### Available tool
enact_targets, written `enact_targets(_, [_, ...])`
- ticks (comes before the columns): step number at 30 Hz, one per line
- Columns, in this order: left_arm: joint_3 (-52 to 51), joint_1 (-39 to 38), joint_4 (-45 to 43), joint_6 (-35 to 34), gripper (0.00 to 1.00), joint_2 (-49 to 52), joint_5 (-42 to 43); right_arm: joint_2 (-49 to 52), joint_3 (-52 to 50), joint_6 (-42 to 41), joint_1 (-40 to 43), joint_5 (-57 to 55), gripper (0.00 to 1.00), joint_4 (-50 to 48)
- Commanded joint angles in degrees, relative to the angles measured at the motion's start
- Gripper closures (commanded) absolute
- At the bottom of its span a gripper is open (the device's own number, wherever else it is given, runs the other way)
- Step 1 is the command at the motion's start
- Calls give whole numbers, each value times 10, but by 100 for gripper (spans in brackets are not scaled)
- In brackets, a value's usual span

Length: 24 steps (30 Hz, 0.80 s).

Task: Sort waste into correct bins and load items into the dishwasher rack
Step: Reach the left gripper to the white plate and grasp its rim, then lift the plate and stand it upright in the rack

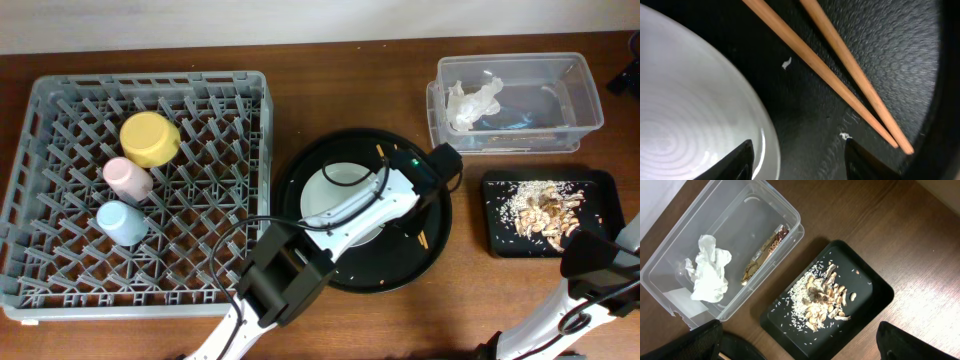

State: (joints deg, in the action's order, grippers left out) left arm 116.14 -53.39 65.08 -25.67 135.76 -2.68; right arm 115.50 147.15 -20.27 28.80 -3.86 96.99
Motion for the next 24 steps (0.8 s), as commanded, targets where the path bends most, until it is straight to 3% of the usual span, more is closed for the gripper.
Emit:
enact_targets(1, [-2, 0, 7, -32, 53, 27, -27, -3, 5, 5, 1, -9, 1, 3])
enact_targets(4, [-6, 0, 20, -32, 65, 34, -23, -3, 5, 5, 1, -9, 1, 3])
enact_targets(7, [-6, 0, 20, -32, 86, 34, -23, -3, 5, 5, 1, -9, 1, 3])
enact_targets(8, [-6, 0, 20, -31, 99, 34, -23, -3, 5, 5, 1, -9, 1, 3])
enact_targets(11, [21, 2, 44, -29, 99, 33, -23, -3, 5, 5, 1, -9, 1, 3])
enact_targets(13, [98, 11, 111, -29, 99, 33, -30, -3, 5, 5, 1, -9, 1, 3])
enact_targets(18, [393, 84, 315, 27, 100, 33, -32, -3, 5, 5, 1, -9, 1, 3])
enact_targets(19, [449, 116, 316, 87, 100, 26, 11, -3, 5, 5, 1, -9, 1, 3])
enact_targets(24, [488, 286, 316, 147, 100, -60, 125, -3, 5, 5, 1, -9, 1, 3])
